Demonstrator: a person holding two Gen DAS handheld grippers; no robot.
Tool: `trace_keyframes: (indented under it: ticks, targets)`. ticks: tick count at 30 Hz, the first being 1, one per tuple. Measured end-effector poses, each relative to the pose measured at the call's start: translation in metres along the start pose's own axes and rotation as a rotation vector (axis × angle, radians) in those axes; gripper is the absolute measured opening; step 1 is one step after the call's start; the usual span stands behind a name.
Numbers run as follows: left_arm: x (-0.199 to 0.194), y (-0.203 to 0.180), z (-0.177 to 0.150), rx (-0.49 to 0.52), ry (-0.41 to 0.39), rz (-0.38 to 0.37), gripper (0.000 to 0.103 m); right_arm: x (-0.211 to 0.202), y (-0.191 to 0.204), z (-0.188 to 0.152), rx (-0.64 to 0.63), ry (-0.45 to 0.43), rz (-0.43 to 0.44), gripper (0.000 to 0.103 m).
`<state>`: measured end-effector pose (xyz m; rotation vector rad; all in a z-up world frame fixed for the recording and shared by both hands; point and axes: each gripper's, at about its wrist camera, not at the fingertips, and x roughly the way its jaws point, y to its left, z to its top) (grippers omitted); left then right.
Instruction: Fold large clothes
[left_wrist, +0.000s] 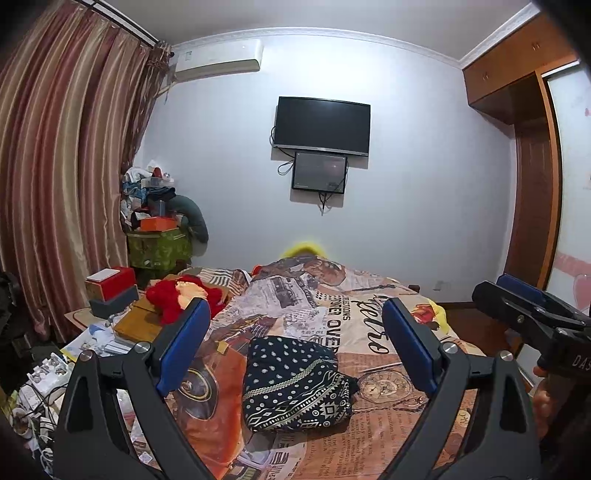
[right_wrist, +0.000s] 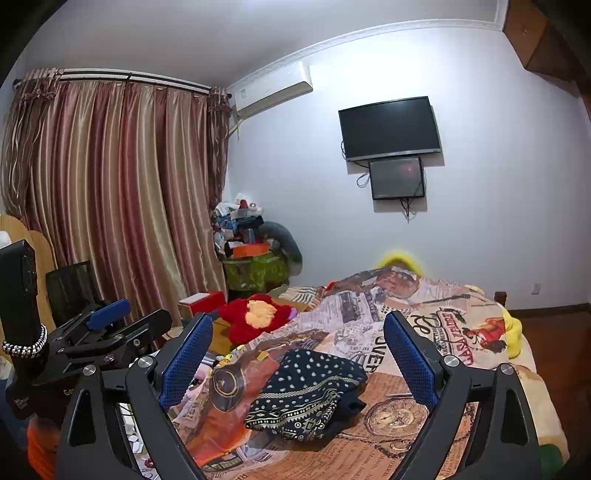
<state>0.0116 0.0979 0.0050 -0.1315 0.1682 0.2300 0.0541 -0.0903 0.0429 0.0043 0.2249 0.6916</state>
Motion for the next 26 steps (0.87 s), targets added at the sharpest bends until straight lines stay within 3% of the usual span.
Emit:
trace_keyframes:
  ticks: [26]
  targets:
    - [0.009,0.014,0.000,0.012,0.035,-0.045,0.096,0.001,0.004,0.001,0.006,0.000,-0.009,0.094]
